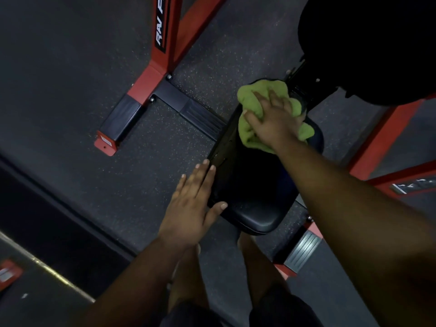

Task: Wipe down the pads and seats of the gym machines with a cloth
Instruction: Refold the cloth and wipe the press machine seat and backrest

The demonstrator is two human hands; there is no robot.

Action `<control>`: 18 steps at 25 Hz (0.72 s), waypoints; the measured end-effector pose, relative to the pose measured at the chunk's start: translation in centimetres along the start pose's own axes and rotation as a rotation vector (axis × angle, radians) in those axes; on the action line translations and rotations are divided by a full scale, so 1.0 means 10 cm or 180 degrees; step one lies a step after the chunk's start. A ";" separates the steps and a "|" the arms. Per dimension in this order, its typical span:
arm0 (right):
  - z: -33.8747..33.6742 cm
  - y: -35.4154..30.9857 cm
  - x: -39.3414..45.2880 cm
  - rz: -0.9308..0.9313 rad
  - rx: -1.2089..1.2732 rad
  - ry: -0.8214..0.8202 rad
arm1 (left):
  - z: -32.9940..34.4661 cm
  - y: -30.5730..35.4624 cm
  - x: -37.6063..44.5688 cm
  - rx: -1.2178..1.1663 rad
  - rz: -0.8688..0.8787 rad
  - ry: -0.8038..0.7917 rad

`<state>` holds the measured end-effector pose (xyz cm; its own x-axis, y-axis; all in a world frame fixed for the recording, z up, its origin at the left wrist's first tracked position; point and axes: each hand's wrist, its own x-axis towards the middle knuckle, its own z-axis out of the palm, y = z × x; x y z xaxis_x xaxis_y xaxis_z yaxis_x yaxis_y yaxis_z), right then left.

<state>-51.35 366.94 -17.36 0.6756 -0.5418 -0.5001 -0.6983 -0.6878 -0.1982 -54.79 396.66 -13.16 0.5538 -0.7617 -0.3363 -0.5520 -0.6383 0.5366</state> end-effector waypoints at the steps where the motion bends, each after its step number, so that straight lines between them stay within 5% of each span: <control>1: 0.06 -0.05 -0.28 -0.0212 -0.0047 0.0057 | 0.01 0.00 -0.01 -0.0053 -0.0004 0.0008; 6: 0.25 0.21 -1.41 -0.0942 0.0014 0.0064 | -0.03 0.01 0.00 0.0015 0.0042 -0.0101; 12: 0.41 0.18 -2.24 -0.0203 0.0197 0.0166 | -0.11 -0.03 0.01 -0.0693 0.0048 -0.0254; 15: 0.31 -0.22 -1.88 -0.0347 -0.0222 -0.0016 | -0.19 0.00 -0.04 -0.2006 -0.0407 -0.0129; 18: 0.21 -0.64 -1.08 -0.0267 -0.0213 -0.0191 | -0.23 0.07 -0.05 -0.2502 -0.0578 0.0015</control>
<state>-54.65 378.18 -12.48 0.7142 -0.4524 -0.5341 -0.6213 -0.7612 -0.1859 -54.01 396.81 -10.80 0.5962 -0.6521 -0.4682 0.1459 -0.4855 0.8620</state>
